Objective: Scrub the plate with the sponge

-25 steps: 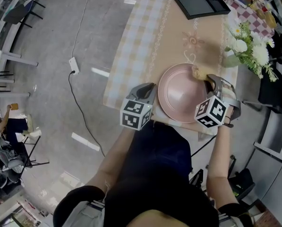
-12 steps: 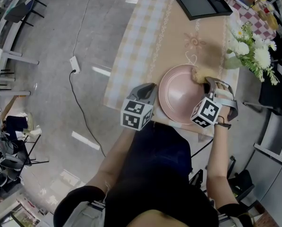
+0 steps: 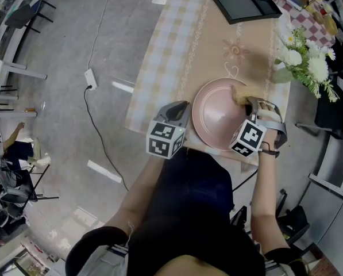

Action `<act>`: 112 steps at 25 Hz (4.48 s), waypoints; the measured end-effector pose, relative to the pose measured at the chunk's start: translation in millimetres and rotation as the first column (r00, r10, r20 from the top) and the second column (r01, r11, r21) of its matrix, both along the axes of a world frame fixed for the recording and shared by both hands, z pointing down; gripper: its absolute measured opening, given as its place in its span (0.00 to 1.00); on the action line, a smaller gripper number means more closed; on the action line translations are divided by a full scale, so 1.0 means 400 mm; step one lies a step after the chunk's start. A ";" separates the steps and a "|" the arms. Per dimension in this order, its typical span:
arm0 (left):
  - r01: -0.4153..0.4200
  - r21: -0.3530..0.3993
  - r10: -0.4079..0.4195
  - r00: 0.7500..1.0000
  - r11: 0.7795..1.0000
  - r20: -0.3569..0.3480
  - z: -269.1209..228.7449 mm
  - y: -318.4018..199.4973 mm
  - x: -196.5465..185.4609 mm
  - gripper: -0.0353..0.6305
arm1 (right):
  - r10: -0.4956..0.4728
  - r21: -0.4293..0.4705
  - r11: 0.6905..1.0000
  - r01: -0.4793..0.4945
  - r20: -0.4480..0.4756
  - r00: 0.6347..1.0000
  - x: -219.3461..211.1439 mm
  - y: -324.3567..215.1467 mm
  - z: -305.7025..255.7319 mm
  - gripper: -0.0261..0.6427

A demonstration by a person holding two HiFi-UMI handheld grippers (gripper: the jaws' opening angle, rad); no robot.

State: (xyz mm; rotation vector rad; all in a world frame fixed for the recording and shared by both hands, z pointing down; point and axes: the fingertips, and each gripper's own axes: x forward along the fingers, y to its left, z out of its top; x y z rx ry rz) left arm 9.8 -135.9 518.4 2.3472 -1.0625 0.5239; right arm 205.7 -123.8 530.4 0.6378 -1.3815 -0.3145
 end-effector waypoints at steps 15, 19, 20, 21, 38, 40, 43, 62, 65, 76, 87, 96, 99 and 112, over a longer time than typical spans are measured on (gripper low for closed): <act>-0.005 0.002 0.005 1.000 1.000 0.001 0.000 0.007 0.001 0.09 | 0.153 -0.099 0.986 -0.137 0.174 0.973 -0.013 0.049 0.019 0.15; -0.006 0.003 0.006 1.000 1.000 0.000 0.001 0.010 0.001 0.09 | 0.208 -0.110 0.976 -0.188 0.218 0.953 -0.019 0.055 0.016 0.15; -0.006 0.004 0.006 1.000 1.000 0.000 0.002 0.010 0.001 0.09 | 0.218 -0.113 0.974 -0.197 0.221 0.951 -0.019 0.055 0.016 0.15; -0.007 0.005 0.007 1.000 1.000 0.000 0.002 0.011 0.001 0.09 | 0.225 -0.117 0.972 -0.203 0.225 0.948 -0.020 0.057 0.016 0.15; -0.031 0.001 0.031 1.000 1.000 -0.002 -0.001 0.034 0.002 0.09 | 0.279 -0.158 0.956 -0.247 0.234 0.931 -0.020 0.104 0.019 0.15; -0.033 0.002 0.033 0.999 0.999 -0.002 -0.001 0.037 0.001 0.09 | 0.281 -0.161 0.955 -0.248 0.234 0.931 -0.021 0.111 0.019 0.15; -0.035 0.003 0.035 0.999 0.999 -0.003 -0.002 0.040 -0.001 0.09 | 0.281 -0.163 0.955 -0.247 0.234 0.931 -0.026 0.120 0.018 0.15; -0.042 0.024 0.042 0.999 0.999 0.004 -0.018 0.050 0.000 0.09 | 0.296 -0.229 0.944 -0.239 0.263 0.918 -0.042 0.197 0.010 0.15; -0.042 0.027 0.042 0.999 0.999 0.001 -0.021 0.048 0.000 0.09 | 0.295 -0.239 0.942 -0.234 0.265 0.918 -0.050 0.211 0.006 0.15; -0.046 0.035 0.046 0.999 0.998 -0.004 -0.025 0.042 0.003 0.09 | 0.303 -0.263 0.937 -0.231 0.280 0.911 -0.066 0.251 0.000 0.15; -0.056 0.053 0.057 0.998 0.997 -0.012 -0.043 0.040 0.010 0.09 | 0.309 -0.305 0.928 -0.215 0.304 0.901 -0.093 0.295 -0.019 0.15; -0.044 0.066 0.045 0.999 0.997 -0.020 -0.070 0.038 0.006 0.09 | 0.332 -0.389 0.906 -0.166 0.411 0.849 -0.132 0.349 -0.051 0.14; -0.046 0.073 0.048 0.998 0.996 -0.029 -0.085 0.041 0.010 0.09 | 0.344 -0.396 0.905 -0.153 0.473 0.811 -0.146 0.353 -0.072 0.13; -0.094 0.130 0.102 0.994 0.987 -0.050 -0.158 0.039 0.068 0.09 | 0.401 -0.344 0.916 -0.208 0.753 0.522 -0.172 0.332 -0.187 0.10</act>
